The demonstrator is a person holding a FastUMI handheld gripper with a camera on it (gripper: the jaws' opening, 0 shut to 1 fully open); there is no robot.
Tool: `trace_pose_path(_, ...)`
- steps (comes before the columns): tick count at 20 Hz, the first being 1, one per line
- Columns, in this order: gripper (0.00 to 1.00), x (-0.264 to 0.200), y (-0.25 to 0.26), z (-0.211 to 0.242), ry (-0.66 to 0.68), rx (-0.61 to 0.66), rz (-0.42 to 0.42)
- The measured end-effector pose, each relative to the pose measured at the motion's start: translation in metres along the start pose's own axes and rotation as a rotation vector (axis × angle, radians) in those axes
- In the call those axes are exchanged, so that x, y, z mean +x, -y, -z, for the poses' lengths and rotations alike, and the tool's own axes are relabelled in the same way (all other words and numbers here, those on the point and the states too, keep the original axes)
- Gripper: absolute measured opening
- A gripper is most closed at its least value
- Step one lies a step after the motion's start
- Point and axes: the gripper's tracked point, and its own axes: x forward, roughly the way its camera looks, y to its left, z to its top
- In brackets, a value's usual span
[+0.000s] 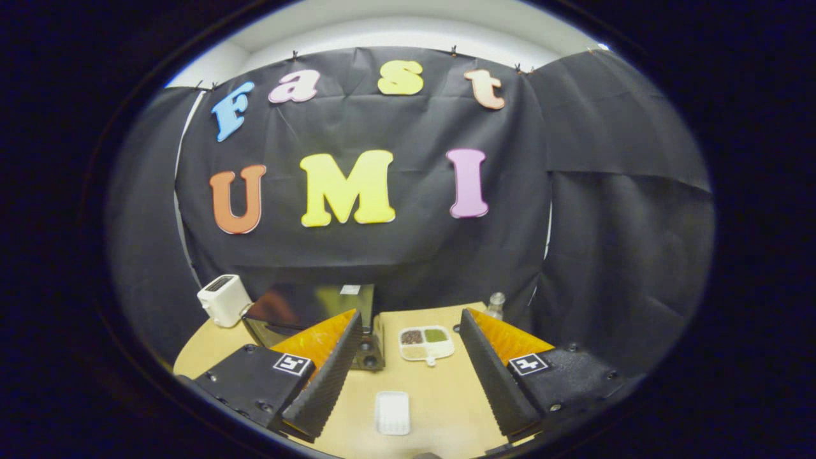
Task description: Open the toaster oven, put the food inside, and close the toaster oven door.
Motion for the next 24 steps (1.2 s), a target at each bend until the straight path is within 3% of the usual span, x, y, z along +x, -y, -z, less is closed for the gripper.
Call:
trace_pose_path(3, 0.98, -0.022, 0.03, -0.017, 0.039, 0.033, 0.024)
trace_pose_path(11, 0.98, -0.076, 0.069, -0.054, 0.156, 0.011, -0.059)
trace_pose_path(24, 0.98, -0.089, 0.105, -0.04, 0.164, 0.017, -0.139)
